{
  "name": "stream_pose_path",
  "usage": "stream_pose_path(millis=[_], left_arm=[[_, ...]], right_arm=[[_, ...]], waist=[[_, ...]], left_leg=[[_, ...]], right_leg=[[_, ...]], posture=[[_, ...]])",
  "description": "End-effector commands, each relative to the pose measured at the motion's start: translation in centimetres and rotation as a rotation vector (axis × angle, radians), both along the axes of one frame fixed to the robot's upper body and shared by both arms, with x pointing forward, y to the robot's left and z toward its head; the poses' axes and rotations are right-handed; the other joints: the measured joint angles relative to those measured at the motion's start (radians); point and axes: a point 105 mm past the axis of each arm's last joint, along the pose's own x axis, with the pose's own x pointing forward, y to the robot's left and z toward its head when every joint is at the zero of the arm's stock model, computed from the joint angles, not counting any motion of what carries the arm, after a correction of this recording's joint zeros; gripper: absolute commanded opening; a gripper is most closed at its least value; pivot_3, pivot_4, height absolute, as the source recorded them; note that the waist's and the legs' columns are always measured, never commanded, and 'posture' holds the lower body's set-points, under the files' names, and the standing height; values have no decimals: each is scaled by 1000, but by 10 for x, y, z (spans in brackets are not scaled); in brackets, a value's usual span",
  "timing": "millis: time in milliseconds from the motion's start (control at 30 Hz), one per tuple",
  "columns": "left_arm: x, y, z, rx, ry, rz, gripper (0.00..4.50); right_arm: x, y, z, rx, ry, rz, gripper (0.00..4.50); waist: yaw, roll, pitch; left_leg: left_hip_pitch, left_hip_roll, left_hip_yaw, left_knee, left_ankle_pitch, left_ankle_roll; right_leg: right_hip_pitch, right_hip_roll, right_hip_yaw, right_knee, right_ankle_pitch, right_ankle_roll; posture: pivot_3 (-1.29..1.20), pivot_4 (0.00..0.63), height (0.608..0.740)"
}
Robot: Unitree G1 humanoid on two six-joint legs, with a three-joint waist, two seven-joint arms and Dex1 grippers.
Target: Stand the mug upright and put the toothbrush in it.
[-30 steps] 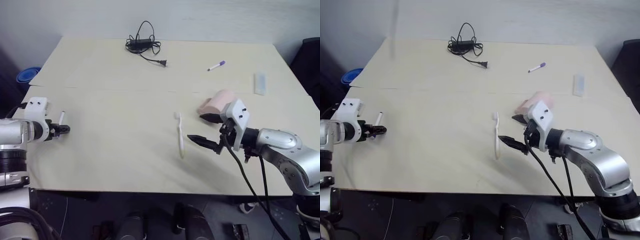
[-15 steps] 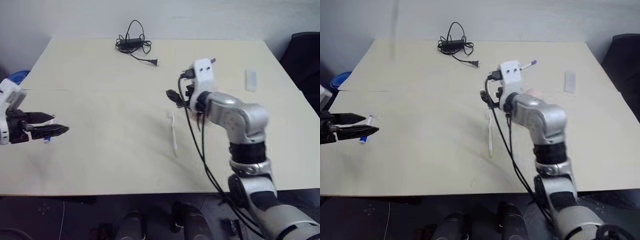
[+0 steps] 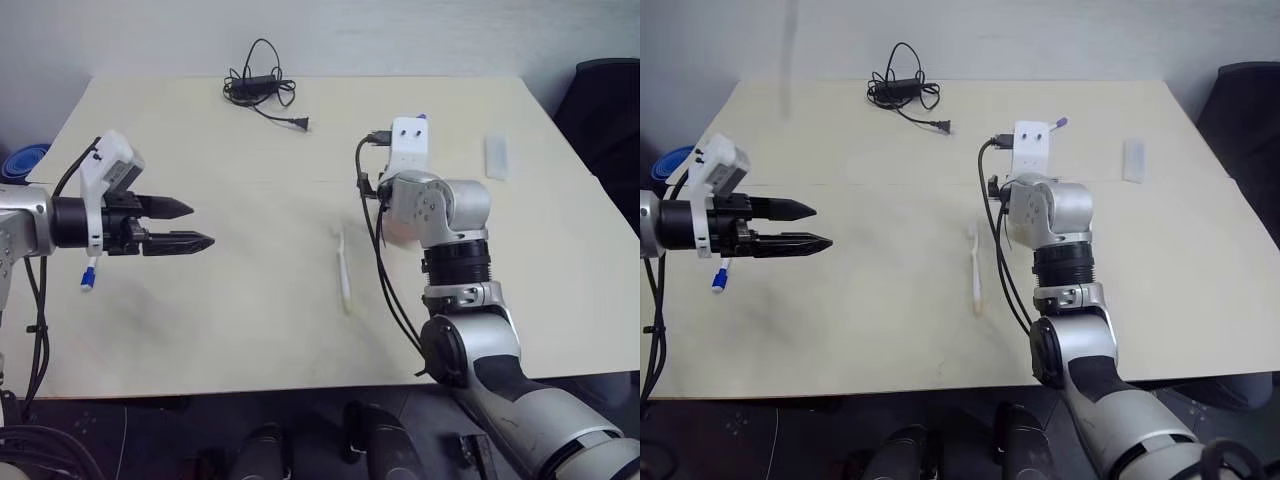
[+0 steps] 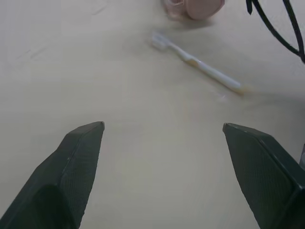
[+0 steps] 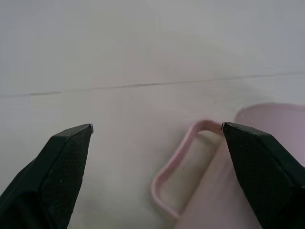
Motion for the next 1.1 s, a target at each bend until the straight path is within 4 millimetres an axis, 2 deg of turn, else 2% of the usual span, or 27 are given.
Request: stream_pose_path(millis=[33, 267, 300, 367, 600, 733, 767, 867, 900, 967, 1033, 1100], left_arm=[[-2, -5, 8, 16, -46, -29, 4227], [-1, -7, 5, 23, -51, -33, 4227], [-1, -7, 4, 24, -54, -31, 4249], [0, -7, 5, 24, -60, -27, 4259], [3, -8, 6, 18, -69, -21, 4259], [5, -11, 6, 16, -68, -32, 4259], [6, -12, 6, 14, -69, -33, 4259], [7, -12, 7, 4, -73, -31, 4259], [8, -12, 8, -4, -75, -26, 4259], [9, -9, 8, -15, -85, -4, 4259], [9, -3, 6, -27, -85, 36, 4259], [7, 5, 8, -53, -91, 86, 4259]], right_arm=[[3, -15, 7, 35, -7, -72, 4500], [3, -27, -5, 144, 64, -143, 4500], [3, -27, -6, 159, 64, -144, 4332], [5, -29, -4, 172, 51, -146, 3891], [3, -26, 1, 194, 29, -131, 1595], [0, -31, 3, 211, 25, -142, 228], [0, -33, 4, 212, 23, -146, 26], [-1, -35, 15, 215, -41, -117, 26], [-1, -29, 28, 197, -115, -47, 26], [-9, -2, 57, 188, -302, 174, 26], [-31, 39, 70, 245, -396, 470, 26], [-64, 73, 77, 231, -518, 777, 26]], waist=[[-1, 0, 0], [-2, 0, 0], [-1, 0, 0], [0, 0, 0], [-4, 1, 0], [-10, 1, 0], [-10, 1, 0], [-10, 1, 0], [-11, 1, 0], [-13, 2, 1], [-15, 3, 2], [-23, 3, 2]], left_leg=[[0, 0, 0, 0, 0, 0], [0, 0, 0, 0, 0, 0], [0, 0, 0, 0, 0, 0], [0, 0, 0, 0, 0, 0], [0, 0, 0, -1, 0, 0], [0, 1, 0, -1, 0, 0], [0, 1, 0, -1, 0, 0], [0, 1, 0, -1, 0, 0], [0, 1, 0, -1, 0, 0], [0, 1, 0, -2, 0, 0], [0, 1, 1, -2, 0, 0], [0, 2, 4, -4, 0, -1]], right_leg=[[0, 0, 0, 0, 0, 0], [0, 0, 1, 0, 0, 0], [0, 0, 1, 0, 0, 0], [0, 0, 1, 0, 0, 0], [0, 1, 2, 0, 0, 0], [0, 1, 2, 0, 0, 0], [-1, 1, 3, 0, 0, 0], [-1, 2, 3, 0, 0, 0], [-1, 2, 3, 0, 0, 1], [-1, 2, 4, -1, 0, 1], [-2, 3, 5, -1, 0, 1], [-4, 6, 9, 0, -1, 1]], posture=[[0, 150, 740], [0, 150, 740], [0, 150, 740], [0, 150, 740], [0, 150, 740], [0, 150, 740], [0, 150, 740], [0, 150, 740], [0, 150, 740], [0, 150, 740], [0, 150, 740], [0, 150, 740]])
